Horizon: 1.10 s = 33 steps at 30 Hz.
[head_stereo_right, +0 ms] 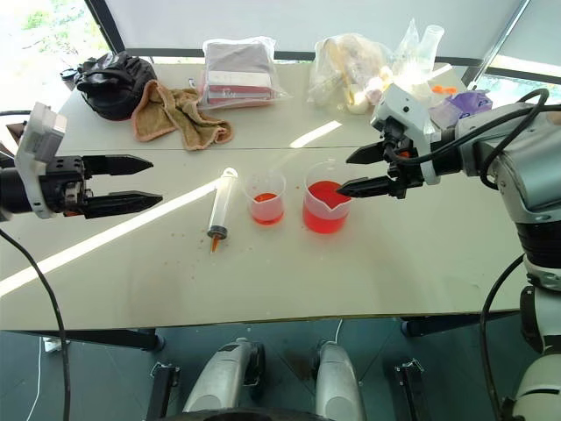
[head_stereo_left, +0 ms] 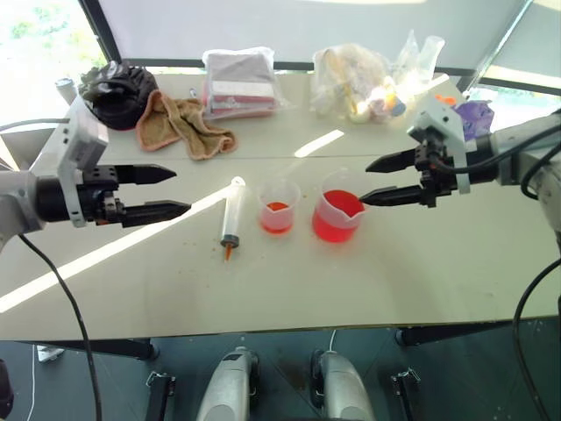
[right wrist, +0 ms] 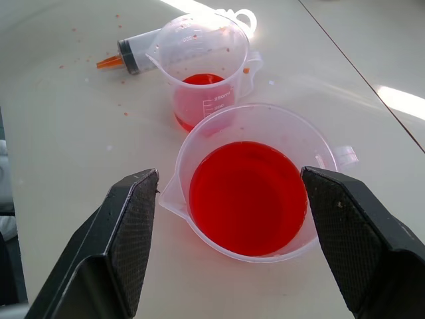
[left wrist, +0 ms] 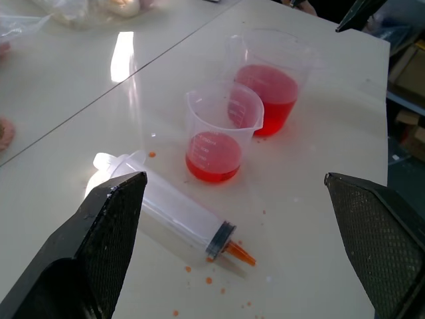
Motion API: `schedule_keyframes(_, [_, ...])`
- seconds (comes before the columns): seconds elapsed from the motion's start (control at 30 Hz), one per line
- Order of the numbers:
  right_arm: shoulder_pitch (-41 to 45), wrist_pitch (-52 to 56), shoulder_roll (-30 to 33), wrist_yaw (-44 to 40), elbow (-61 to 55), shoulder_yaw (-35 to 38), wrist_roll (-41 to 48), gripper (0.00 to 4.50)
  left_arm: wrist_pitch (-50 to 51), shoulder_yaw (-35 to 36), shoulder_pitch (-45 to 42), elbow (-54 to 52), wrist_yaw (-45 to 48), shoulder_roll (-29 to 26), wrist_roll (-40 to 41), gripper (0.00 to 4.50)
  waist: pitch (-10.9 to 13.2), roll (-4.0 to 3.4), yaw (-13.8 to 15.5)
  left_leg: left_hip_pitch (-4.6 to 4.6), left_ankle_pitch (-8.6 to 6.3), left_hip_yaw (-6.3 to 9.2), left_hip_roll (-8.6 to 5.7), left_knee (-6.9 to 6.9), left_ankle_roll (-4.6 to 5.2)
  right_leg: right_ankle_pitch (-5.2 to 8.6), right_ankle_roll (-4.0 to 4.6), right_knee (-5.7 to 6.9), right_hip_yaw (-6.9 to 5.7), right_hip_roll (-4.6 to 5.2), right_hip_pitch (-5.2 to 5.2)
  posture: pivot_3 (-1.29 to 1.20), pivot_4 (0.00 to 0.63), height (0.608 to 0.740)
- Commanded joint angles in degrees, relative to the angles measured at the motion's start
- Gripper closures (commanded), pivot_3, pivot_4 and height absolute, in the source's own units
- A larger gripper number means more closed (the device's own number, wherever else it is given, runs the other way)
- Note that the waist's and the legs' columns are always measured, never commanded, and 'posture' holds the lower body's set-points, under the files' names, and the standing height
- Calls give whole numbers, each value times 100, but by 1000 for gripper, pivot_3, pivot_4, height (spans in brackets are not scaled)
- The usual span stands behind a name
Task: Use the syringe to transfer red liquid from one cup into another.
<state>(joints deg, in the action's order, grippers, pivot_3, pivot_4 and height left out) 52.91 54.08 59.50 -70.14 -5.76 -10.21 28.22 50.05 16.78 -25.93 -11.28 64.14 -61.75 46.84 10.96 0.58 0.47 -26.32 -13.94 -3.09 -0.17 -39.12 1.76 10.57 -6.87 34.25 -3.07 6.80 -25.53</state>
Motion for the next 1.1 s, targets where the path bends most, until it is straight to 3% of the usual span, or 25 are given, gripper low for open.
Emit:
schedule_keyframes(0.03, [142,-101,78,6,-97,293,-27,923,-167,88,-135,7,2,-2,-32,28,0,0,1,0,0,0,0,0,0,0,0,0,0,0,0,0,150,740])
schedule_keyframes(0.77, [-59,-115,43,117,-212,349,-47,923,-12,-99,-152,-105,-130,-58,-174,28,0,0,3,0,0,-2,-1,0,0,0,-1,1,0,0,1,0,150,740])
schedule_keyframes(0.97, [-92,-56,4,148,-283,344,-8,923,-55,-549,-145,-302,-344,-272,-721,28,0,0,6,0,0,-5,-1,0,-1,0,-1,1,-1,0,2,0,150,740])
schedule_keyframes(1.1, [-127,-30,-12,196,-322,357,-4,923,556,-913,-735,-208,-919,-93,-841,28,0,0,24,0,1,-4,-1,-1,-1,0,-1,1,-1,0,2,0,150,740])
